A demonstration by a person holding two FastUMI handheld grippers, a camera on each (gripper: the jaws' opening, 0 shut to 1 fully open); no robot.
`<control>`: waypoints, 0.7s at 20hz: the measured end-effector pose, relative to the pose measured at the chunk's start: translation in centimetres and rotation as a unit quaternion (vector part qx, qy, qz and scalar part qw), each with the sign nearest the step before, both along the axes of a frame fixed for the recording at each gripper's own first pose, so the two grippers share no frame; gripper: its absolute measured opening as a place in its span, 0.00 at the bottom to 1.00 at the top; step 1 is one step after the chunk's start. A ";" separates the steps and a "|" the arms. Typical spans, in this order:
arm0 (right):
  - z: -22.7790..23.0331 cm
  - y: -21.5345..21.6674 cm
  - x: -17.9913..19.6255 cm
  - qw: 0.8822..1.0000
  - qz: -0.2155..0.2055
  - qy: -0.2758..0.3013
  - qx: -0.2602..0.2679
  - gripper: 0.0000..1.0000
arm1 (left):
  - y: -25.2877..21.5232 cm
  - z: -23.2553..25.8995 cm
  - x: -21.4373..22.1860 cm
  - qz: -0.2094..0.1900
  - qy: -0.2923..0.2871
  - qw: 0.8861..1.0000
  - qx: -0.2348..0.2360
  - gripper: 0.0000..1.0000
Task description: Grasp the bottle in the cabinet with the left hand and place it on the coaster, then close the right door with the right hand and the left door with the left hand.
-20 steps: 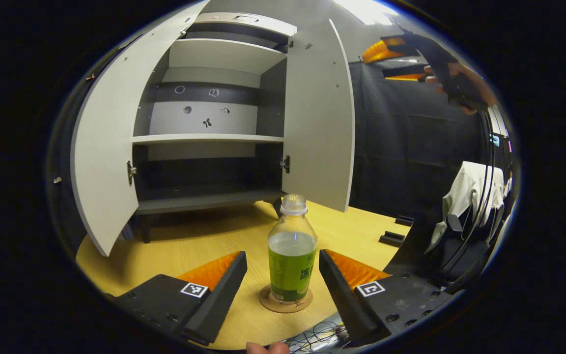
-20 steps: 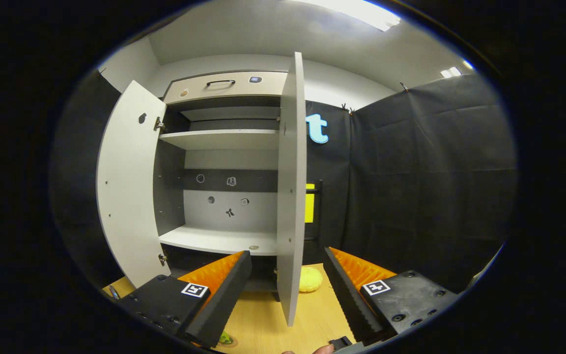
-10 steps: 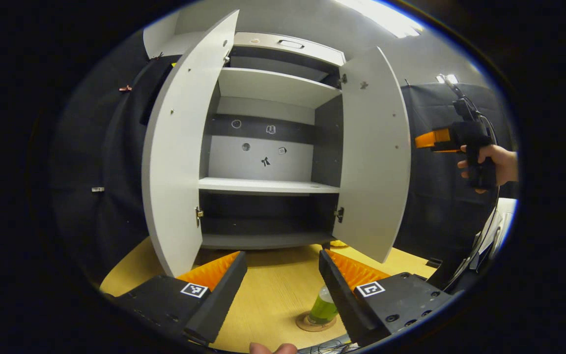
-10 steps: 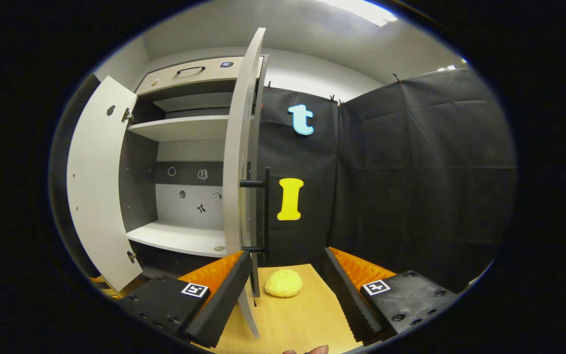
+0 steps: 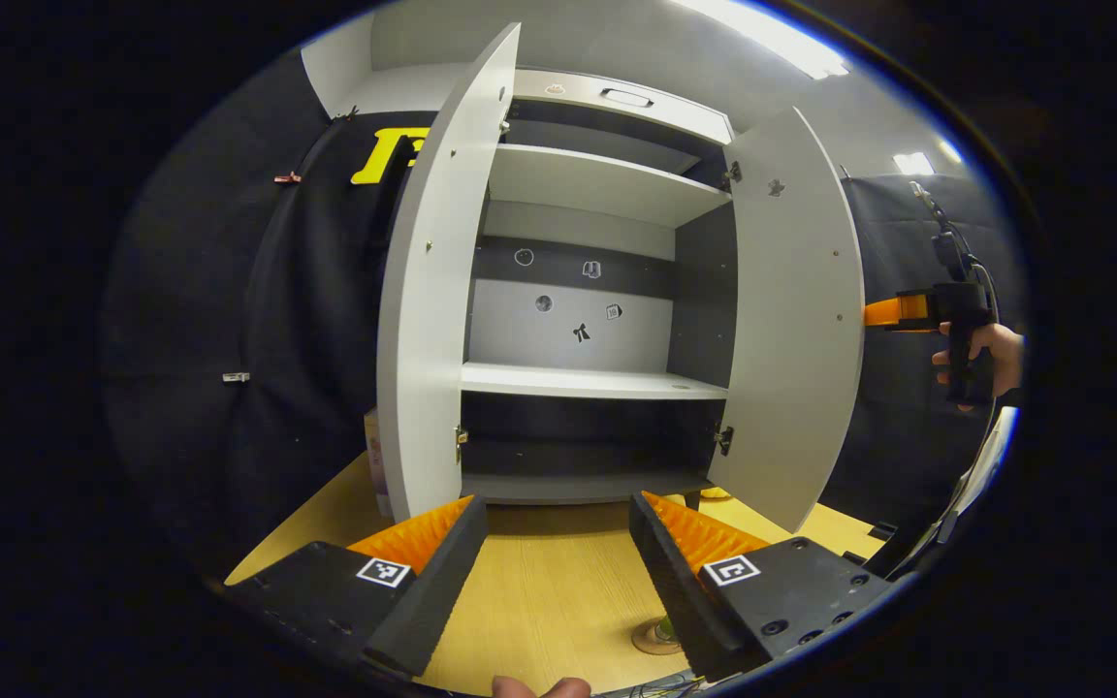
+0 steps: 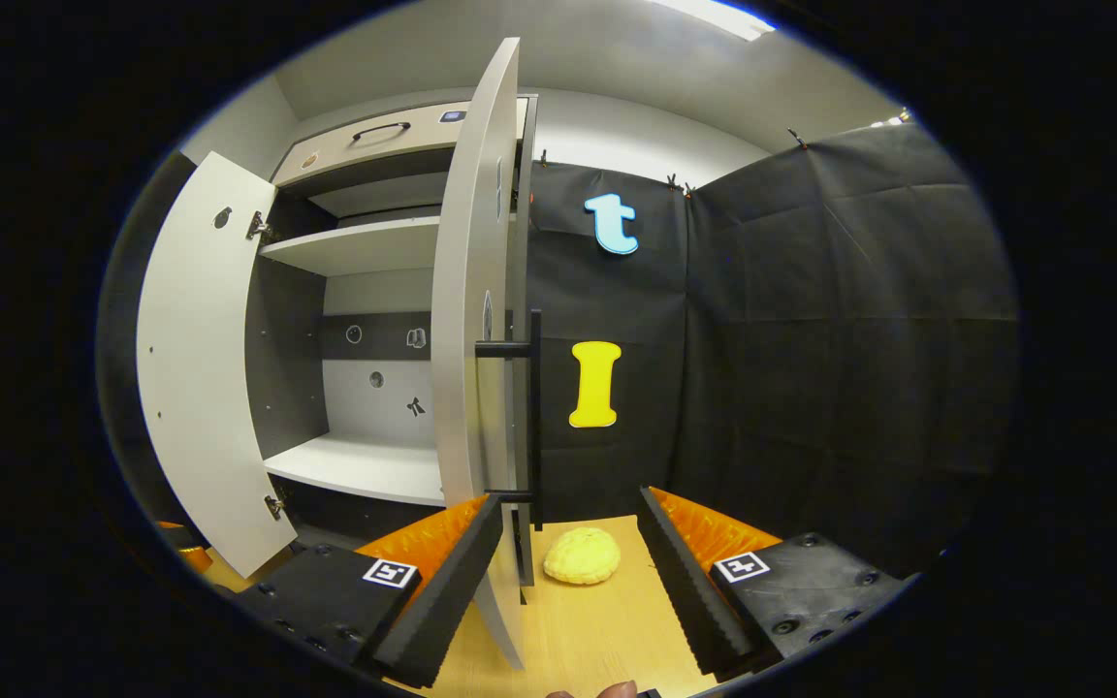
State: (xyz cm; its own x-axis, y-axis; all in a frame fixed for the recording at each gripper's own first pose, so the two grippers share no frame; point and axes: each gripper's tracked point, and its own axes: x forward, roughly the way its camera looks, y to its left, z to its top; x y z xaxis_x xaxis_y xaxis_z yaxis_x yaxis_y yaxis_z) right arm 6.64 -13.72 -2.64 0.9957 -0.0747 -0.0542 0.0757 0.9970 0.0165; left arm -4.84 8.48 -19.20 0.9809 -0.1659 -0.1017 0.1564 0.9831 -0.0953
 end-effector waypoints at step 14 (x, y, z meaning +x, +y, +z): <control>-1.1 12.3 3.5 0.995 0.092 0.004 0.024 0.97 | 6.7 1.3 -1.1 0.051 -0.003 0.999 0.003 0.94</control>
State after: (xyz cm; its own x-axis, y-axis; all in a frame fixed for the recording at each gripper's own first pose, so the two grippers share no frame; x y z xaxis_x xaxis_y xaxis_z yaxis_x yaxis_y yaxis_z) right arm 10.10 -1.47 -3.70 0.9917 0.1127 -0.0619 -0.1087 0.9920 0.0644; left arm -5.97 15.20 -17.85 0.9932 -0.0636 -0.0974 0.0549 0.9945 -0.0893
